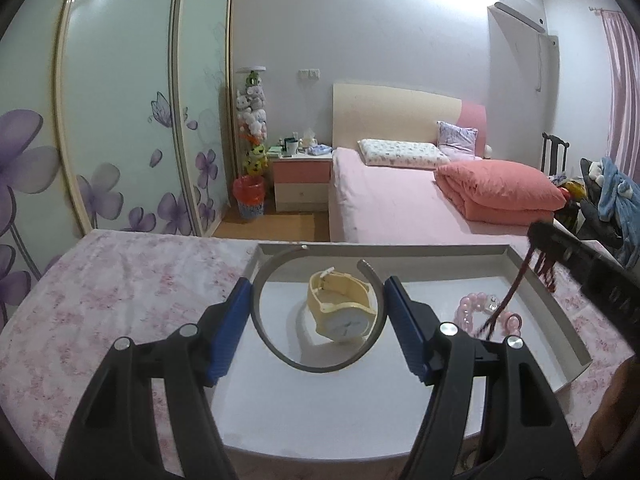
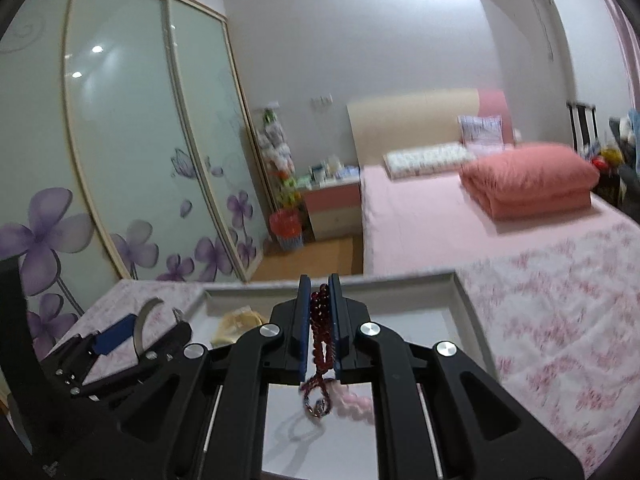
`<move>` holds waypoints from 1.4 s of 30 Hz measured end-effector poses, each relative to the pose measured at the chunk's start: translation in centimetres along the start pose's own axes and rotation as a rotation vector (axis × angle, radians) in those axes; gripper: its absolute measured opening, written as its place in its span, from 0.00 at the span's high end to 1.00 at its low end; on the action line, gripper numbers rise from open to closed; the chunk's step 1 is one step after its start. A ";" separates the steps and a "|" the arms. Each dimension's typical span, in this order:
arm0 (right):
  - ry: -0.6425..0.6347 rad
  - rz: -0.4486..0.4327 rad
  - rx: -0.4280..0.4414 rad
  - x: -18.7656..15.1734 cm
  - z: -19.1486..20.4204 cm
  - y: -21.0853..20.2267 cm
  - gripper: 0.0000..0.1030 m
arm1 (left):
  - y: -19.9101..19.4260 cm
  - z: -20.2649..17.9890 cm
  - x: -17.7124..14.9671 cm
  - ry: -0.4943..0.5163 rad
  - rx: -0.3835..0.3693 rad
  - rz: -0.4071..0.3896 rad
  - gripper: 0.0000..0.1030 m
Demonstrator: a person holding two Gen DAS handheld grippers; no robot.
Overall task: Organize jewelry
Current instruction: 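Carry the bangle and bead strand into the grey tray and open both tools, then grasp a small silver earring with the left tool while the right tool withdraws from the tray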
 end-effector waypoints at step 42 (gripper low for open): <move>-0.013 -0.031 -0.023 -0.6 -0.1 -8.7 0.67 | -6.9 4.2 -5.8 0.029 -0.122 0.129 0.30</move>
Point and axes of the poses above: each gripper's, at about its wrist camera, not at the fingertips, and y roughly the way its jaws point, z to its left, x to its top, the point moved 9 cm from there along y, roughly the way its jaws point, and after that the axes turned 4 degrees about x, right-handed, at the moved point
